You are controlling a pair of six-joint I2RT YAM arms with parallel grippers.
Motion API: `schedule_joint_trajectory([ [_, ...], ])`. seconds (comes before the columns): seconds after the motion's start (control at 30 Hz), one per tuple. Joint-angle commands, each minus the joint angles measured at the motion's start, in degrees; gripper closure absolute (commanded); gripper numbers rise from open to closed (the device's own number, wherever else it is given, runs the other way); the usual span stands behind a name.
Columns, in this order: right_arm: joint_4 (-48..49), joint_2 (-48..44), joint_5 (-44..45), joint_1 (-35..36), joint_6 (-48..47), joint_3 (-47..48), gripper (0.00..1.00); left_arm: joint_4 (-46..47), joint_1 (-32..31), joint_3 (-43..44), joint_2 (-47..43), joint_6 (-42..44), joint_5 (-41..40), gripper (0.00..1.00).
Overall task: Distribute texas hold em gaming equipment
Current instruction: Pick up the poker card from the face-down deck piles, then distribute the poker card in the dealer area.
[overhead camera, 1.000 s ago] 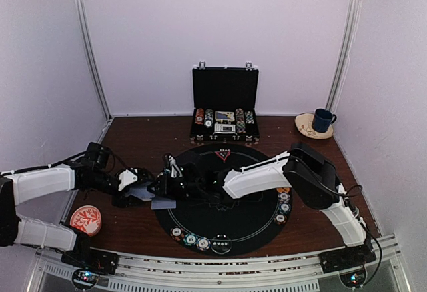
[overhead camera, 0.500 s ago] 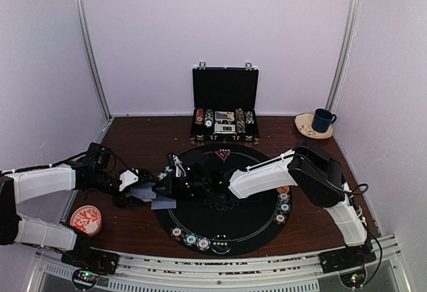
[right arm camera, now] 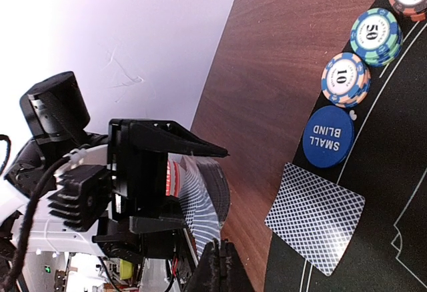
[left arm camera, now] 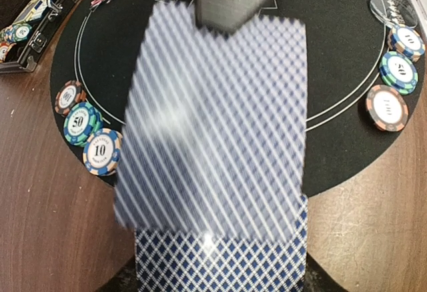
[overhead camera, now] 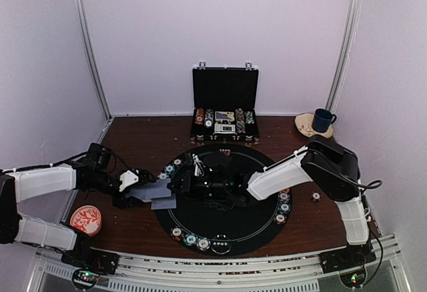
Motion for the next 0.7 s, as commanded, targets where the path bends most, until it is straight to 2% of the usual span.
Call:
schedule_joint_trajectory([
  [0.0, 8.90, -5.44, 3.10, -0.69, 2.50, -6.07, 1.00, 2.08, 0.22, -0.18, 0.30, -0.84, -0.23, 0.90],
  [0.3, 18.13, -14.73, 15.50, 0.19, 6.38, -23.54, 1.00, 3.10, 0.19, -0.35, 0.22, -1.97, -1.23, 0.90],
  [0.47, 23.05, -20.57, 28.33, 3.74, 8.83, -35.33, 1.00, 3.67, 0.26, -0.40, -0.21, -2.70, -2.03, 0.90],
  [0.67, 29.16, -24.50, 44.62, 11.63, 13.26, -47.51, 1.00, 3.92, 0.28, -0.59, -0.77, -3.49, -2.68, 0.90],
])
